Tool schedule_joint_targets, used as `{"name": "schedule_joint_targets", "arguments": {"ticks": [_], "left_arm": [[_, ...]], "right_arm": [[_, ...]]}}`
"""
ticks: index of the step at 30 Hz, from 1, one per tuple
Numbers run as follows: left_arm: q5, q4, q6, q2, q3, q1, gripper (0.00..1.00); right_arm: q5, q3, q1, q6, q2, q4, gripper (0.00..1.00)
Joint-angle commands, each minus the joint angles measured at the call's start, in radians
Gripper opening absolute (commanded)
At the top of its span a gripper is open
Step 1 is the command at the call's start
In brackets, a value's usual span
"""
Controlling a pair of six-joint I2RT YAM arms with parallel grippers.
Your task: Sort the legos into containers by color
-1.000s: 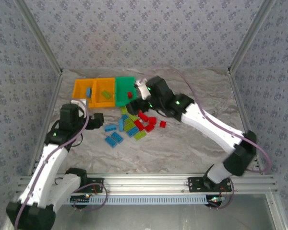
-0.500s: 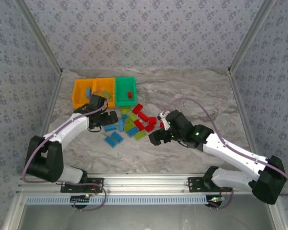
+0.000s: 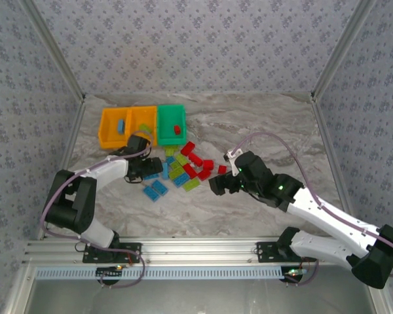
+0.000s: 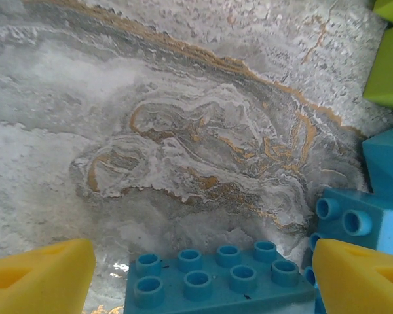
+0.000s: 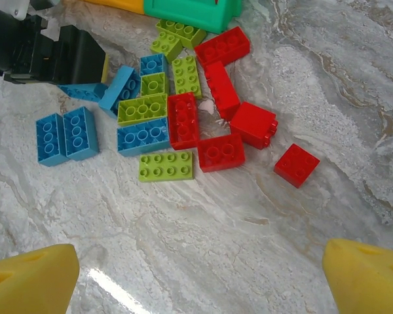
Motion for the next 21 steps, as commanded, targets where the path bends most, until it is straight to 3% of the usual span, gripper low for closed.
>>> {"name": "schedule_joint_targets", "arguments": {"ticks": [1, 4, 7, 10, 13, 18, 21], "left_arm": [[0.027, 0.005, -0.001, 0.031, 0.002, -0.001, 0.85], [0.032, 0.006, -0.007, 0.051, -0.014, -0.003, 0.82], [0.035, 0.022, -0.014, 0.048, -0.037, -0.006, 0.71], [0.034, 0.021, -0.026, 0.010, -0.049, -0.006, 0.61], [0.028, 0.001, -0.048, -0.076, -0.037, -0.006, 0.58], [-0.144, -0.072, -0.053, -0.220, 0.070, 0.015, 0.58], [-0.217, -0.066, -0.053, -0.226, 0.154, 0.095, 0.59]], "right_arm": [[0.032, 0.007, -0.004, 0.032, -0.003, -0.023, 0.98], [0.051, 0.003, -0.004, 0.039, -0.001, -0.021, 0.98], [0.054, 0.008, -0.003, 0.047, 0.005, -0.024, 0.98], [0.000, 0.014, 0.004, 0.039, 0.007, -0.010, 0.98], [-0.091, 0.020, 0.028, 0.034, 0.006, 0.031, 0.98], [-0.082, 0.038, 0.069, 0.042, 0.006, 0.067, 0.98], [-0.065, 0.036, 0.073, 0.043, 0.007, 0.077, 0.99]]}}
